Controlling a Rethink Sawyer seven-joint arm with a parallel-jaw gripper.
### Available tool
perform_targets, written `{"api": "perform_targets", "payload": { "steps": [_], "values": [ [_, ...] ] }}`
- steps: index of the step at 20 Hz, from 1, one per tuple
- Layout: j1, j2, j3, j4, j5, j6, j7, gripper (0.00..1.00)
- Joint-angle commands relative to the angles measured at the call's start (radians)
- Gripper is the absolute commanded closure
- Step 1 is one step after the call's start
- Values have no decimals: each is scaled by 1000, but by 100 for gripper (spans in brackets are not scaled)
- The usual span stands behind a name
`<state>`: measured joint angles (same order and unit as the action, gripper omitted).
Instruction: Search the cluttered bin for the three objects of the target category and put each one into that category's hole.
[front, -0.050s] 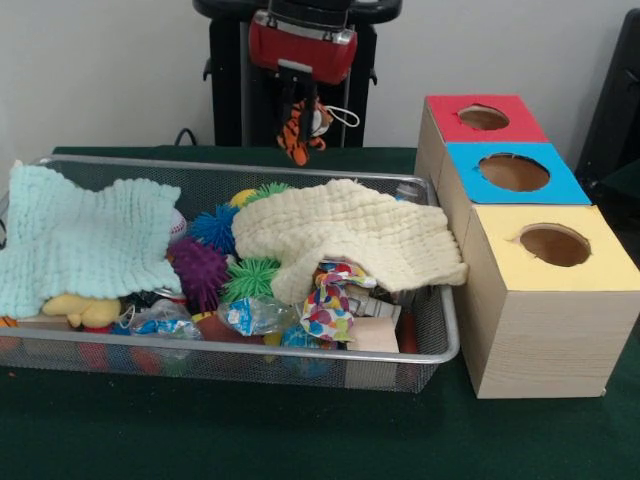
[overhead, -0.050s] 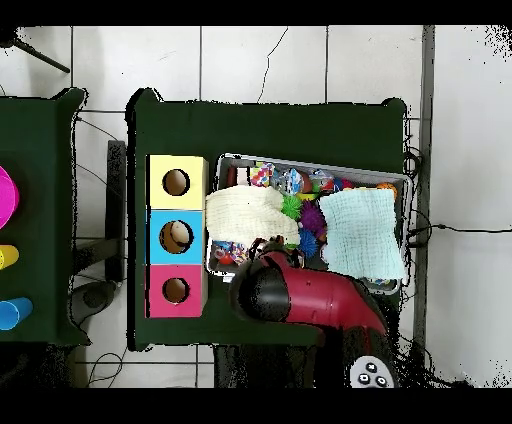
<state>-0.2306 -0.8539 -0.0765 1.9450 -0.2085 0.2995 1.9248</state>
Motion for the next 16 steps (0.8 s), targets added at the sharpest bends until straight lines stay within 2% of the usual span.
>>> {"api": "perform_targets", "payload": {
  "steps": [1,11,16],
  "values": [
    [36,-14,78,104,83,-35,202,100],
    [114,-50,40,131,147,-5,209,100],
    [202,-88,-22,134,179,49,246,100]
  ]
}}
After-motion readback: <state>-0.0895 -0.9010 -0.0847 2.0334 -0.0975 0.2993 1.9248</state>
